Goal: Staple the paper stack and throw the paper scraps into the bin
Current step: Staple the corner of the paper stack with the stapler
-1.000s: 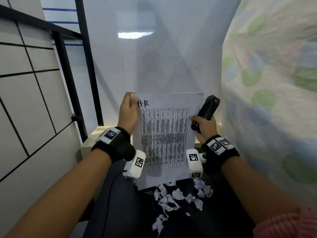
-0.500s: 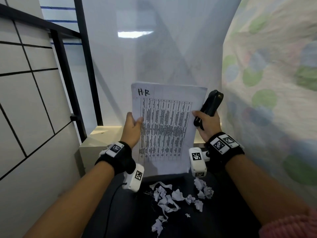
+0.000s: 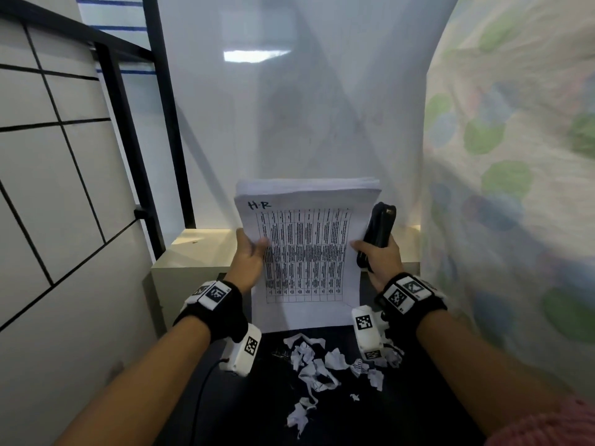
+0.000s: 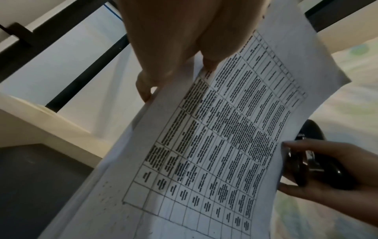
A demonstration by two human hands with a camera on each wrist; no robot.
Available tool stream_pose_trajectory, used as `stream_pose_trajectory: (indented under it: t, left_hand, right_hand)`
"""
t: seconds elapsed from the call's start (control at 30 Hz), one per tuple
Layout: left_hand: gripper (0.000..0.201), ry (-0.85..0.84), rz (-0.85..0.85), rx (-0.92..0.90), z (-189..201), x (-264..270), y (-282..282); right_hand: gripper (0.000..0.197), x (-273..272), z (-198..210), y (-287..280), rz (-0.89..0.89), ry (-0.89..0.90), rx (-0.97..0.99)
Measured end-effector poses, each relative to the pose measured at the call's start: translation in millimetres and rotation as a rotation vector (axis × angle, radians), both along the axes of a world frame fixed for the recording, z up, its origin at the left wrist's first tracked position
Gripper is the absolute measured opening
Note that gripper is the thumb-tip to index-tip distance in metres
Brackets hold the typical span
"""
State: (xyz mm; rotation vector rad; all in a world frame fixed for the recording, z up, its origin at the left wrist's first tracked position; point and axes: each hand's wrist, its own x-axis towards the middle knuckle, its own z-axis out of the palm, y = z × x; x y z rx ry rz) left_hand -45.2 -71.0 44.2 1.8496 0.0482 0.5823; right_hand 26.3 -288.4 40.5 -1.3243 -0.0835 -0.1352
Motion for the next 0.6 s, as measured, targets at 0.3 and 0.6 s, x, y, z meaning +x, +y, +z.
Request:
stream_pose_trajectory:
  t: [0.3, 0.6]
  left_hand:
    - [0.035, -0.178, 0.149, -0.009, 38.3, 9.0, -23.4]
    - [0.027, 0.004, 0.087, -0.083, -14.7, 7.0, -17.8]
  right_hand:
    - [0.04, 1.1, 26.7, 14.4, -0.139, -0.112, 0.098]
    - [0.032, -11.5, -23.4, 8.7, -0.106, -0.022, -0.087]
